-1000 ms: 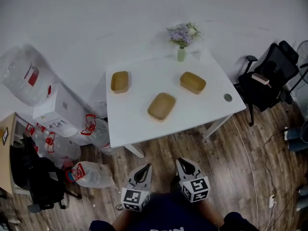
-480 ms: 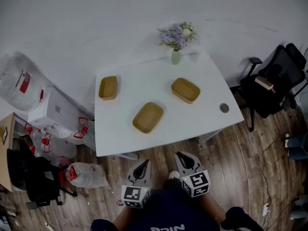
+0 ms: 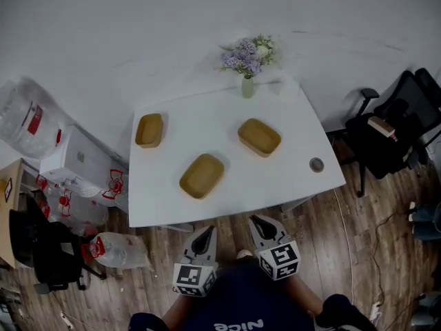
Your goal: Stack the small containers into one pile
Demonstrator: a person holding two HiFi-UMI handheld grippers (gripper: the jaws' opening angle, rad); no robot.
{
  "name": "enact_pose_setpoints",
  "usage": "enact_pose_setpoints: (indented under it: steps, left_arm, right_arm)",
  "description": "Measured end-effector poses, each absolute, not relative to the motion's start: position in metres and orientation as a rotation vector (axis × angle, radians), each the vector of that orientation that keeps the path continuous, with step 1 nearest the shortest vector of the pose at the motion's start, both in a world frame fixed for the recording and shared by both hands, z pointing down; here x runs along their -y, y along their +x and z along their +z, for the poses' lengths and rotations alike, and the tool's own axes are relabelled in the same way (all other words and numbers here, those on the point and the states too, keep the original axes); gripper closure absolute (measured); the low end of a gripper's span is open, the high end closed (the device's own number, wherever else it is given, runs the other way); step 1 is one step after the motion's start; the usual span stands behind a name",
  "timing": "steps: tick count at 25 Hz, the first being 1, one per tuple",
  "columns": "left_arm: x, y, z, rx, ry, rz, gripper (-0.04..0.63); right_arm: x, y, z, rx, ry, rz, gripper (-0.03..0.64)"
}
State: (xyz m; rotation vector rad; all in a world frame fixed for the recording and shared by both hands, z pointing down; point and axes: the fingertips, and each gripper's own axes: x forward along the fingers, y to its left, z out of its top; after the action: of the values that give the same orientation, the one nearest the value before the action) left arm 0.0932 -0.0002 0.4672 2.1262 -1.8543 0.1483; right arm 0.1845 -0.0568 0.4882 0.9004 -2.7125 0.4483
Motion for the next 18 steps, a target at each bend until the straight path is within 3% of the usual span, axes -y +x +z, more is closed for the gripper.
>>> enact_pose_setpoints:
  steps: [9, 18]
  left_arm:
    - [0.003, 0.089, 0.477, 1.841, 2.122, 0.184, 0.575]
    - [0.035, 0.041, 0.479, 1.833, 2.132, 0.176, 0.575]
  right_arm:
    - [0.051, 0.17, 0.499, 2.695, 0.83, 0.484, 0.56]
    - [0.075, 0.128, 0.496, 2.681, 0.834, 0.472, 0.56]
